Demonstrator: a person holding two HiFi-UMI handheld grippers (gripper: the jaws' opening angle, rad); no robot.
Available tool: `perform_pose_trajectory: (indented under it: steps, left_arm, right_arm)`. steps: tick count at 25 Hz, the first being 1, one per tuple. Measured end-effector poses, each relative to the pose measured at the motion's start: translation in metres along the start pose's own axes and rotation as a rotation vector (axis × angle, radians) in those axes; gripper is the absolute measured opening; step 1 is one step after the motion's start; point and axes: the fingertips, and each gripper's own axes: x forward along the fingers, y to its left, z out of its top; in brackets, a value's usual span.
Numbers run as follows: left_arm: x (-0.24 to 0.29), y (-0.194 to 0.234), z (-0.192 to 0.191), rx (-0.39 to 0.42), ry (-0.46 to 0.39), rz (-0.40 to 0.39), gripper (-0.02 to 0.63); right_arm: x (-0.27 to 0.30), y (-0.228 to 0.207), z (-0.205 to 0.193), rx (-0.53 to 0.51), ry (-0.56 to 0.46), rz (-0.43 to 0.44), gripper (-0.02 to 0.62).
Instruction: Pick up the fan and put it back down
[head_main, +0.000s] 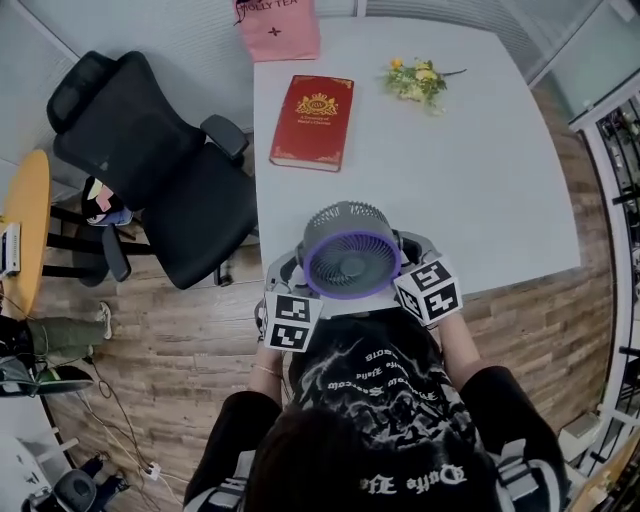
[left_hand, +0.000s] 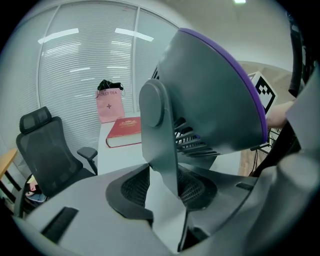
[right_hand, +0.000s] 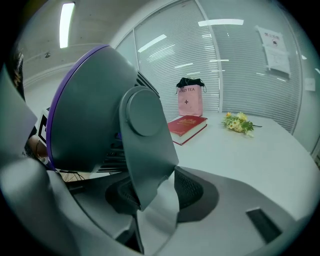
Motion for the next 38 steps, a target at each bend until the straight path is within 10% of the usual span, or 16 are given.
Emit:
perform_pose_trajectory:
  steps: [18, 38]
  left_arm:
    - [-0.016, -0.053, 0.023, 0.053, 0.029, -0.119, 0.144]
    - [0.039, -0.150, 0.155, 0.060, 0.001, -0.111, 0.130]
  right_arm:
    - [-0.071, -0.004, -0.022, 0.107, -0.027, -0.121, 0.160]
    - [-0.166, -0.140, 0.002, 0.144, -0.097, -0.152, 0.158]
